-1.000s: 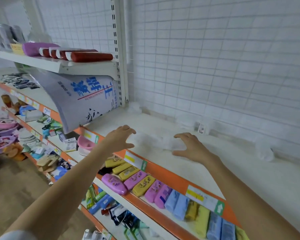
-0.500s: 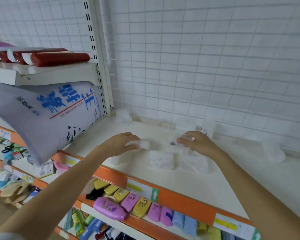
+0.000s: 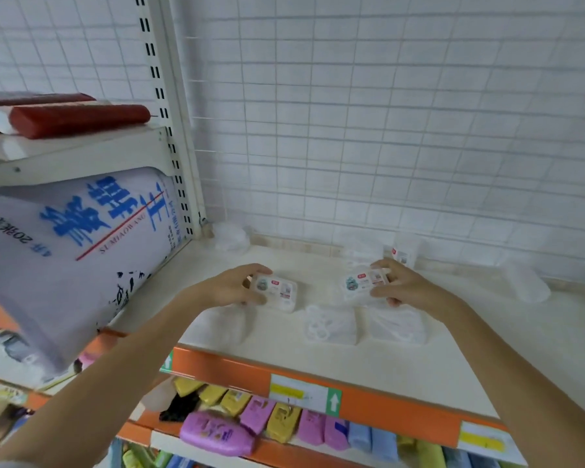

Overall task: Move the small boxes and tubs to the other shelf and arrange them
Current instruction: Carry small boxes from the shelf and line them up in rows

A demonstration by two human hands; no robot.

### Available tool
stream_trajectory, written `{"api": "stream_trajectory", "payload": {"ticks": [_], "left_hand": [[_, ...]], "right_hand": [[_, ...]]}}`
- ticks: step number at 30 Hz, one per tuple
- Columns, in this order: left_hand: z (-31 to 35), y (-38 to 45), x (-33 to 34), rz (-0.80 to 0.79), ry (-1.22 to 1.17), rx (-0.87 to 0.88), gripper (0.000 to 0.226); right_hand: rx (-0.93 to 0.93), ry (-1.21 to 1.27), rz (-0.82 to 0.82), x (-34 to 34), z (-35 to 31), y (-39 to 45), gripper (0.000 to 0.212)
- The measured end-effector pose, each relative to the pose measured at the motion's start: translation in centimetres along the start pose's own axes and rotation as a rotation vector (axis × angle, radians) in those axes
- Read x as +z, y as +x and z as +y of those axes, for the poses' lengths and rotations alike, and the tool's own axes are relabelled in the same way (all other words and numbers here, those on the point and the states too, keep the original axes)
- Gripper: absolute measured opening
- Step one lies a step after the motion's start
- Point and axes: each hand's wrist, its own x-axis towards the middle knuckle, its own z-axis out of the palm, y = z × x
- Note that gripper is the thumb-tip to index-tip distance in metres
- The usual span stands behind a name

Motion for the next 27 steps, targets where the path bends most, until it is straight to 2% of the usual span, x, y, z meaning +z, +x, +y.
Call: {"api": "stream_trajectory", "payload": {"ticks": [3,6,11,18,23,27], "left_hand": [[-0.9,0.2,0.2,0.006,0.181,0.028,0.067],[-1.7,0.4,0.6,0.071,0.209,0.085,0.073],[-1.5,1.0,0.7,0.221,0.266,0.176,0.065],[2.2,1.4,1.9,0.420,0.219,0.355,0.067],[7.9,0.6,6.7,0.400,0.040,0.496,0.071],[12.3,0.4,12.2,0.269,-0.042,0.619,0.067]], "right_hand": [[-0.003,-0.031,-0.036,0.1,-0.1,-0.4,0.061],[-0.016,-0.132,0.010,0.6,0.2,-0.1,0.069],[-0.135,-0.379,0.260,1.2,0.1,-0.9,0.069],[-0.180,-0.305,0.523,-1.3,1.8,-7.0,0.069],[-0.183,-0.332,0.723,-4.2,4.8,-15.5,0.068],[-0.107,-0.338,0.866,-6.0,8.1,-23.0,0.067]]}}
